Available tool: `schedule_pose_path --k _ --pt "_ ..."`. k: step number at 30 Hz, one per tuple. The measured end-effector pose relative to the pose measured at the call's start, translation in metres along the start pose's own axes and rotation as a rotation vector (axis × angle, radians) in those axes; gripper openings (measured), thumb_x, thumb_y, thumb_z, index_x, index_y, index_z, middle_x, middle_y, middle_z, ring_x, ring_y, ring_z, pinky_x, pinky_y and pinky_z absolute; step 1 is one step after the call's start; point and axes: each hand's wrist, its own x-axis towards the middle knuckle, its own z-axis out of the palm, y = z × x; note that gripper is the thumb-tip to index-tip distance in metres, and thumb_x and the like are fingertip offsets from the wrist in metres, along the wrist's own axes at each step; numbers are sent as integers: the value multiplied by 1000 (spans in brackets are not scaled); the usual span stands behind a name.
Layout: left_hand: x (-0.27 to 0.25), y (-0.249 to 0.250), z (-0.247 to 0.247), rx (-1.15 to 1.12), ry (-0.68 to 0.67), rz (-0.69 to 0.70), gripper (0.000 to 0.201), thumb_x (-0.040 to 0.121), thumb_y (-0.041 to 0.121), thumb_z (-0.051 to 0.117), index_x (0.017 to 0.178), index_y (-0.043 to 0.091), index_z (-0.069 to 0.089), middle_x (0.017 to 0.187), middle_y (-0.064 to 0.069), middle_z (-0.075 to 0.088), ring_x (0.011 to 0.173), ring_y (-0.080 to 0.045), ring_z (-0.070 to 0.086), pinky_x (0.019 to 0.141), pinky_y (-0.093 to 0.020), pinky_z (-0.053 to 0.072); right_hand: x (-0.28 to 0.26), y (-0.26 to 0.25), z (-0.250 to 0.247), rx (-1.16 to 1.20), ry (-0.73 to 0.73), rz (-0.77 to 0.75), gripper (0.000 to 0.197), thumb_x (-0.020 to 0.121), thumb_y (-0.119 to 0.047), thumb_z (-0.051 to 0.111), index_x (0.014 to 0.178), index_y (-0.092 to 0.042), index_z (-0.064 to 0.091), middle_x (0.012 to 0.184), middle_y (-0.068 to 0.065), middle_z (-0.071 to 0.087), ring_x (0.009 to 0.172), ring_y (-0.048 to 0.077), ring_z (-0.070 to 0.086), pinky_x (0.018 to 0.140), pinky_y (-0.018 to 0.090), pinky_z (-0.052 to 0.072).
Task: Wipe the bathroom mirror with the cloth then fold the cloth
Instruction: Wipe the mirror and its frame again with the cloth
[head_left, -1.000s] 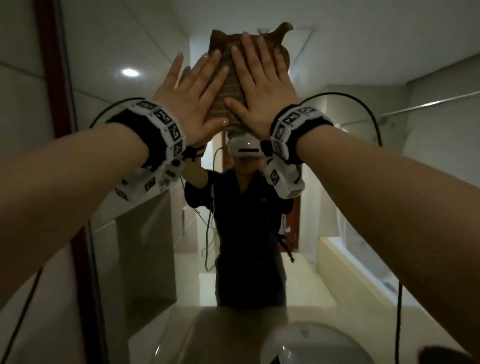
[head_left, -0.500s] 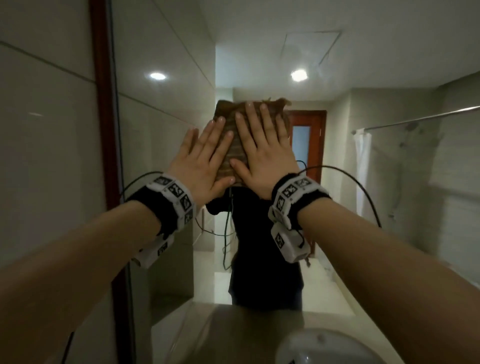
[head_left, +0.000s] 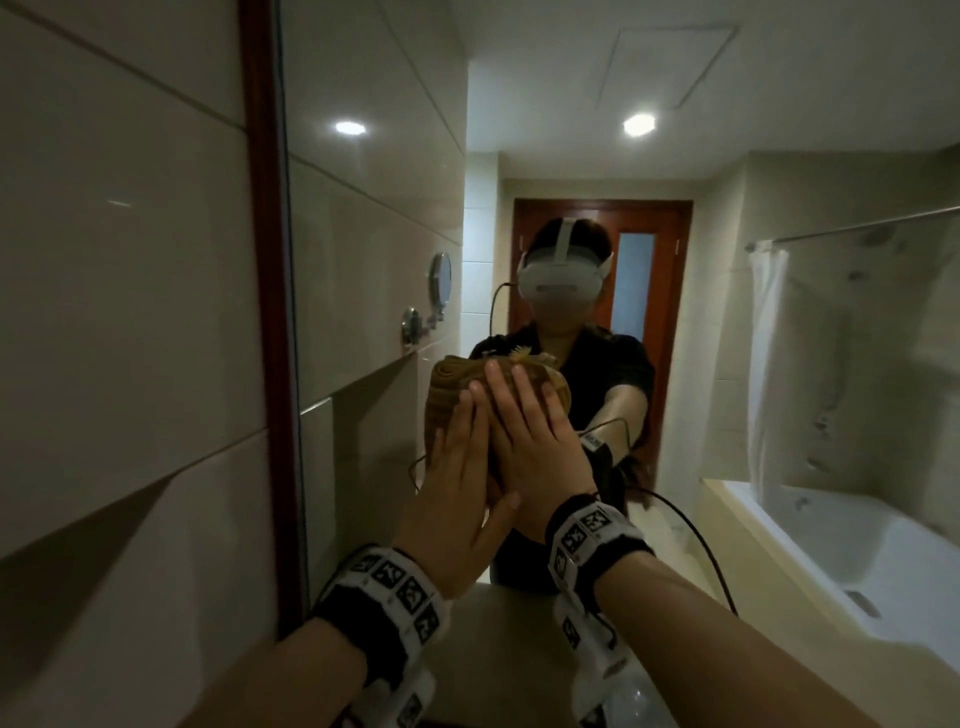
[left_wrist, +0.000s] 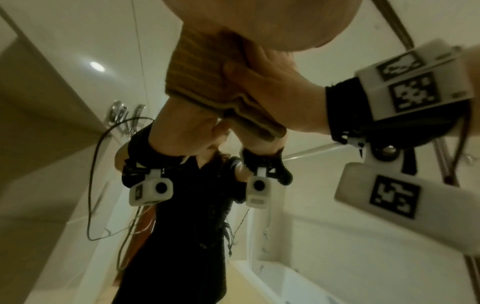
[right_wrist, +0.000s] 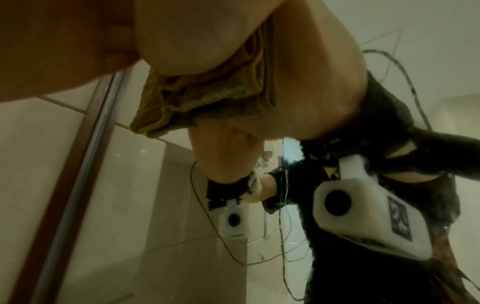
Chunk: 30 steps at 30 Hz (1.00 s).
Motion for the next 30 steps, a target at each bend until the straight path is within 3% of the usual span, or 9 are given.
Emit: schedule_pose_path --k 3,7,10,11,14,18,24,30 --pt "12 9 21 4 54 -96 86 92 54 24 144 22 -36 154 3 -38 145 -14 -27 122 -43 -2 1 3 1 1 11 -10 88 90 -52 36 154 -12 -9 160 14 -17 147 33 -15 120 49 -6" --pt "23 7 43 58 186 -122 84 93 57 21 149 16 -26 159 -6 -24 149 -23 -15 119 -47 1 5 7 5 11 52 -47 87 90 -48 41 155 -11 -2 160 16 -12 147 35 -16 117 49 -16" --pt "34 2 40 33 253 -97 85 92 55 26 152 14 -18 162 -7 -16 150 -24 -9 119 -46 1 15 8 -4 -4 42 -56 103 82 -49 56 154 -8 -6 160 18 -10 147 38 -13 116 51 -18" --pt "40 1 34 21 285 -82 85 91 54 28 153 13 -13 162 -7 -13 150 -24 -7 120 -45 1 22 8 -10 -7 42 -42 105 81 -49 58 154 -7 -6 160 19 -8 147 37 -11 116 51 -18" --pt "66 -7 0 -19 377 -72 86 90 55 31 155 10 -3 163 -3 -7 150 -19 -4 122 -40 -1 56 7 -35 18 120 -18 84 93 -45 44 155 -6 1 161 19 -7 148 36 -9 119 49 -12" --pt "103 -33 -57 -10 424 -89 86 87 58 27 155 14 -6 163 2 -11 149 -10 -10 122 -43 -1 121 -1 -66 -62 119 -42 95 90 -49 40 151 -5 -17 156 19 -27 144 36 -24 117 50 -15" --pt "141 -79 -122 -58 512 -15 100 83 78 22 155 14 -2 163 2 -6 149 -8 -7 122 -36 -1 197 -20 -90 -96 210 -9 88 91 -42 43 153 -6 -7 159 18 -17 147 35 -15 119 48 -9" --pt "172 -103 -167 -127 564 -33 91 82 68 27 155 19 1 163 3 1 149 -9 1 122 -41 2 245 -27 -116 -153 207 -23 86 90 -47 34 154 -7 -9 160 17 -16 147 35 -14 119 48 -6"
